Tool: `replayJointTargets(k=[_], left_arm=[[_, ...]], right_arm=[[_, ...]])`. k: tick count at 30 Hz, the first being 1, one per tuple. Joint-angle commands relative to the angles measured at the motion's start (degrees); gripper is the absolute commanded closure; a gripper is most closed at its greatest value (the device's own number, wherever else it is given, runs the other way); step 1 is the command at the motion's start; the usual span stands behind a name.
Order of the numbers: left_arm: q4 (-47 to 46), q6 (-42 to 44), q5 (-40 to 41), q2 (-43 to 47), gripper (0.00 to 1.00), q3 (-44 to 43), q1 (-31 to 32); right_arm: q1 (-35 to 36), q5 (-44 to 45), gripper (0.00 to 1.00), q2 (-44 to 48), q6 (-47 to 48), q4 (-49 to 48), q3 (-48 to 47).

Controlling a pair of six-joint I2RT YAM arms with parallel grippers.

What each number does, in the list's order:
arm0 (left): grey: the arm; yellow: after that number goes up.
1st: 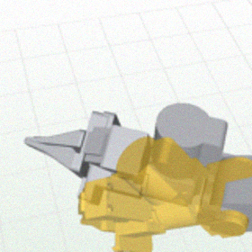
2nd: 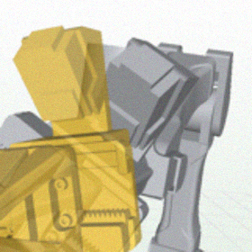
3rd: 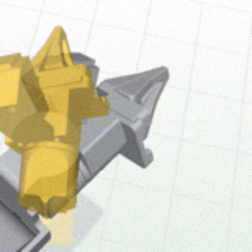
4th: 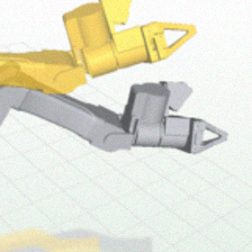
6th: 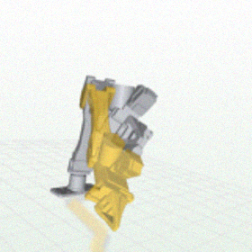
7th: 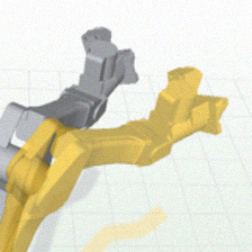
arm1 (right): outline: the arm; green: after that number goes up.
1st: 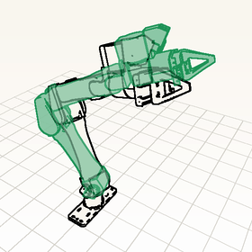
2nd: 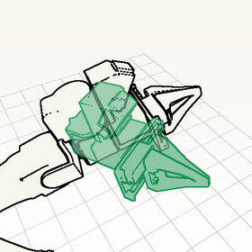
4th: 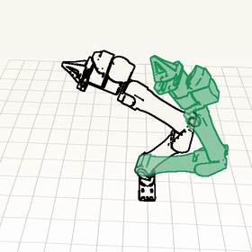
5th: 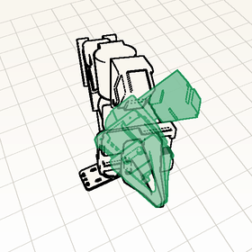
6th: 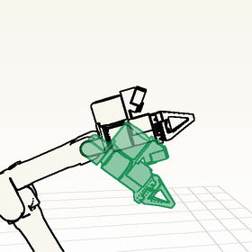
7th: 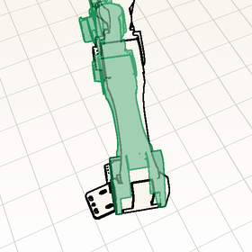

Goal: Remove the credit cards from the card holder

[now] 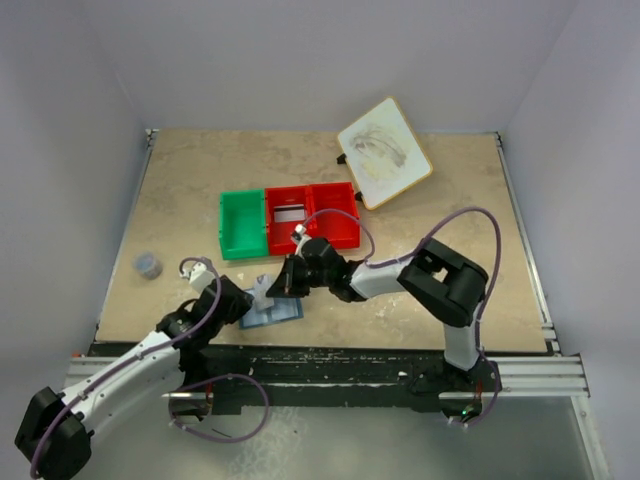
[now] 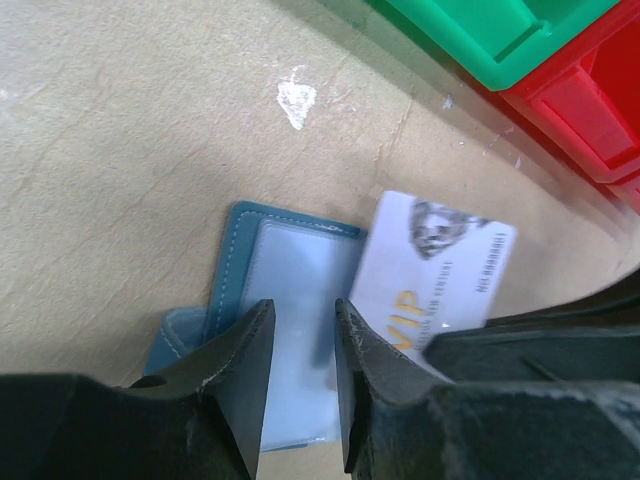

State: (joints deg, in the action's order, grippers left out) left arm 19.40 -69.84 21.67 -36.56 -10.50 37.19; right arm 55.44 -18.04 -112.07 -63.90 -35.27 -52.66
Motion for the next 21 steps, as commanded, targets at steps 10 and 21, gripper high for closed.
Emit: replayJointTargets(k=[10, 21], left_arm=[[3.6, 5.9, -0.1, 1.7, 0.65, -6.9, 0.0], [3.6, 9.4, -1.8, 2.9, 0.57, -8.8, 0.0]], right_arm=[[-0.7, 27.5, 1.0, 18.9, 21.3, 23.7, -3.3], [-1.3, 45.8, 1.0, 19.7, 63.8, 15.7, -9.9]])
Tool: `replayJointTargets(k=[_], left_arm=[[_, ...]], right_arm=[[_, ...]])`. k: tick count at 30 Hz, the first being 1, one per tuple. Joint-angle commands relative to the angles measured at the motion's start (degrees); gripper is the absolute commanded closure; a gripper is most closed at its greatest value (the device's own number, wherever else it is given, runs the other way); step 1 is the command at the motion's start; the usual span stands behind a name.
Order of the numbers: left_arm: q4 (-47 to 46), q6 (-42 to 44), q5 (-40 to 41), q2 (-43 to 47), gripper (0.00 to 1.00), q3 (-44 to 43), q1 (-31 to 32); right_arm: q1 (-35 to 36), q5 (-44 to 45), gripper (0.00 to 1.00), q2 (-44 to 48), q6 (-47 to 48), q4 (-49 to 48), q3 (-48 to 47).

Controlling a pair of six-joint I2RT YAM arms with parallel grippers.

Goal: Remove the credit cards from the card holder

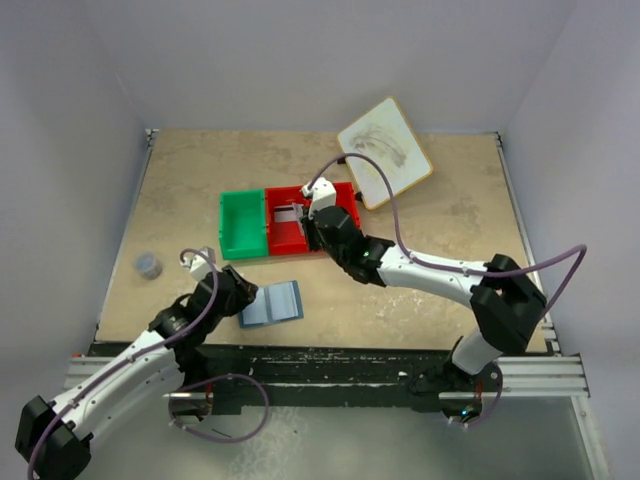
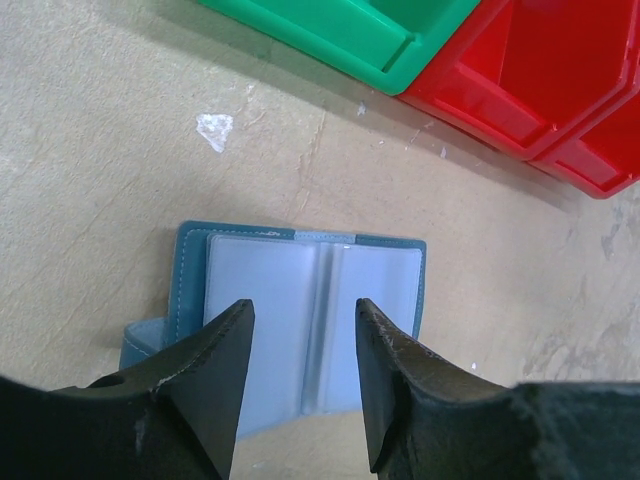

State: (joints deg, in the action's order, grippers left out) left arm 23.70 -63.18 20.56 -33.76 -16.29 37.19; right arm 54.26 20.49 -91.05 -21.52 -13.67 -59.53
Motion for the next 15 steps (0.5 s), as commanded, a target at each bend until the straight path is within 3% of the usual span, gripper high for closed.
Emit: replayJointTargets(k=[1, 7, 15], left_arm=[[-0.6, 3.1, -0.7, 0.2, 0.57, -3.2, 0.0], [0.0, 4.7, -1.3, 0.9, 0.56, -4.8, 0.0], [1.1, 4.3, -0.9, 2.7, 0.46, -5.8, 0.0]], right_arm=[[-0.2, 6.7, 1.0, -2.5, 24.7, -6.2, -4.2], [-0.1, 1.8, 1.0, -11.7, 44.8, -4.9, -11.0], [-2.9, -7.3, 1.0, -15.7, 59.1, -6.9, -13.9]])
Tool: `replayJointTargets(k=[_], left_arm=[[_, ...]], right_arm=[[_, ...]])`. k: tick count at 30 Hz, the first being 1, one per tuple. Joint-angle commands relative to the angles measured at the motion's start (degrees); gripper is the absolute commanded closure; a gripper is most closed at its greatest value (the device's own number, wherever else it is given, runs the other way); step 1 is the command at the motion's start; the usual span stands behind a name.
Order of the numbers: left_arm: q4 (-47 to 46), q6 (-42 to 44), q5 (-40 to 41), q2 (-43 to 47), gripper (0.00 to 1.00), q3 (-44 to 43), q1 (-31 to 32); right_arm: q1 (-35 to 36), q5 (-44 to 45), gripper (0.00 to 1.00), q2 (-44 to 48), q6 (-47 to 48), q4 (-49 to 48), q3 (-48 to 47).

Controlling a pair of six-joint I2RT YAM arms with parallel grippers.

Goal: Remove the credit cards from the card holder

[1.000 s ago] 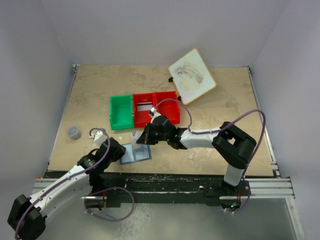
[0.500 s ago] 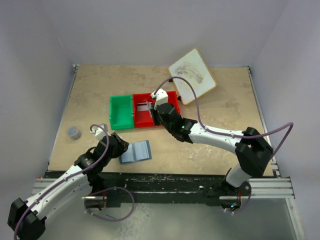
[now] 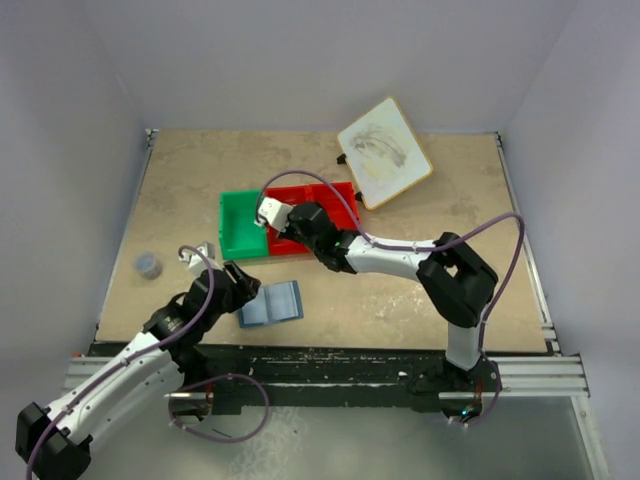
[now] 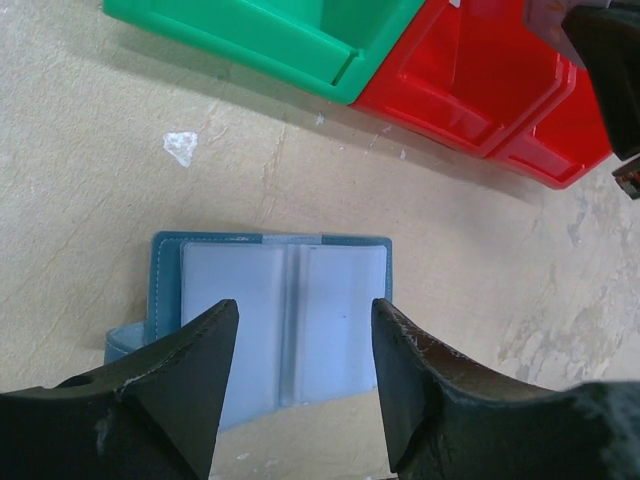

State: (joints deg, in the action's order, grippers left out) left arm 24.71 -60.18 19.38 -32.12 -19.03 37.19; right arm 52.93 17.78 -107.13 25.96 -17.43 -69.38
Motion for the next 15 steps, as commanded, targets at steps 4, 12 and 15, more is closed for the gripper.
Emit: replayJointTargets(k=[4, 12, 15], left_arm=[[1.3, 1.1, 1.1, 2.3, 0.44, -3.9, 0.0], [4.7, -0.8, 4.1, 5.4, 0.41, -5.6, 0.0], [5.8, -1.0, 4.4, 5.8, 0.41, -6.7, -0.1]], right_arm=[[-3.5, -7.8, 1.0, -2.1, 16.2, -3.2, -6.2], [-4.4, -8.2, 1.0, -8.7, 25.6, 1.4, -12.6], [-4.3, -7.3, 1.0, -10.9, 27.1, 4.2, -14.9]])
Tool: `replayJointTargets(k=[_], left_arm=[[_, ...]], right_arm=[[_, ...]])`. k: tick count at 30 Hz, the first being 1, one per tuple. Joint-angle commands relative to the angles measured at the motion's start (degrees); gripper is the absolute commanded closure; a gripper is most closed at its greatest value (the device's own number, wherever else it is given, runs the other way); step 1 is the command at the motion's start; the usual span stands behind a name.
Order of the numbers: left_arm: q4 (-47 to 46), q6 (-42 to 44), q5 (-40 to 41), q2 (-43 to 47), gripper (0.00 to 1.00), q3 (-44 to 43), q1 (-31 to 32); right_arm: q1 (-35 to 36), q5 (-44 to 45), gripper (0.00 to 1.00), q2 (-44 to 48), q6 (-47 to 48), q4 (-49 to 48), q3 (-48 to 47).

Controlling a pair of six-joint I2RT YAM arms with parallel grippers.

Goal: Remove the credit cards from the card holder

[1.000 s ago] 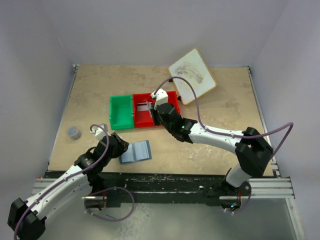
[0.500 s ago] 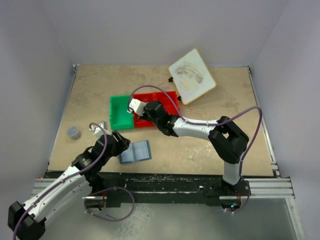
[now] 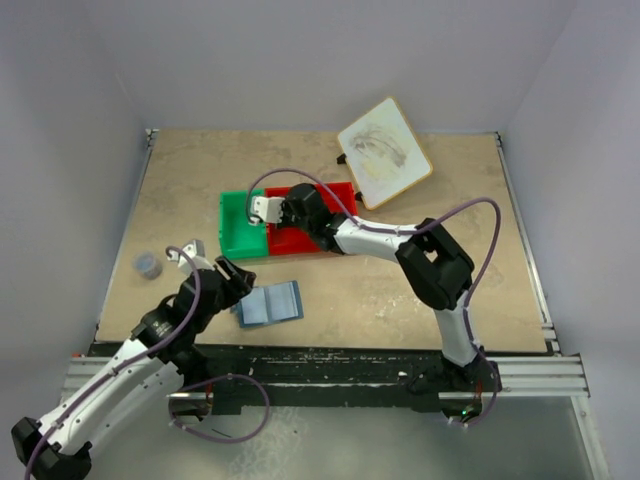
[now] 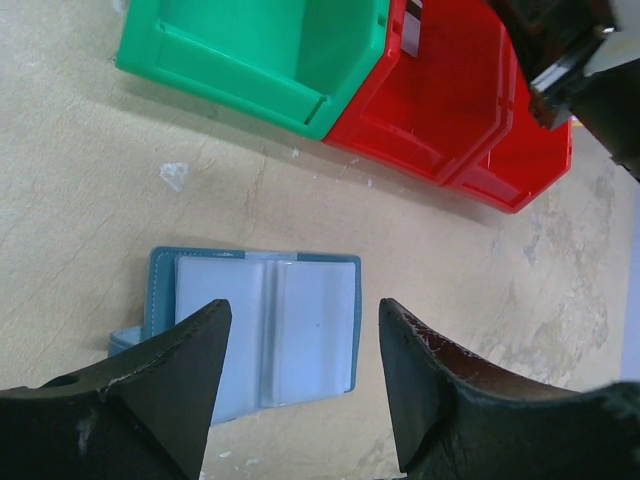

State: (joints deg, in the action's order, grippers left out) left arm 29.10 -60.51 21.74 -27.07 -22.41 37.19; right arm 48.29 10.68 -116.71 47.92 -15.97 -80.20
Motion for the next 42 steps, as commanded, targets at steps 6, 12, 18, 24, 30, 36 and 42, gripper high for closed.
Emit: replayJointTargets(k=[6, 12, 18, 24, 30, 36, 42], left_arm=[[3.3, -0.1, 3.0, 0.9, 0.39, -5.7, 0.0], [3.6, 0.2, 3.5, 0.9, 0.38, -6.4, 0.0], [4.7, -0.2, 3.9, 1.8, 0.38, -6.5, -0.1], [5.0, -0.3, 4.3, 1.9, 0.38, -6.9, 0.0], [5.4, -0.7, 4.9, 1.7, 0.38, -6.9, 0.0], [5.4, -0.7, 4.9, 1.4, 0.37, -6.8, 0.0], [5.5, -0.7, 5.0, 1.6, 0.37, -6.7, -0.1]], right_arm=[[0.2, -0.6, 1.0, -1.4, 6.4, 2.7, -3.9], [0.2, 1.7, 1.0, -4.5, 7.7, 3.2, -6.3], [0.1, 1.9, 1.0, -7.2, 9.2, 4.4, -10.0], [0.0, 0.8, 0.98, -9.0, 8.5, 6.1, -11.9], [-0.7, 2.8, 0.94, -11.1, 7.5, 6.5, -13.3], [-0.9, 5.0, 0.94, -13.2, 7.9, 4.3, -14.1], [-0.8, 3.6, 0.7, -11.8, 4.7, 4.4, -13.7]])
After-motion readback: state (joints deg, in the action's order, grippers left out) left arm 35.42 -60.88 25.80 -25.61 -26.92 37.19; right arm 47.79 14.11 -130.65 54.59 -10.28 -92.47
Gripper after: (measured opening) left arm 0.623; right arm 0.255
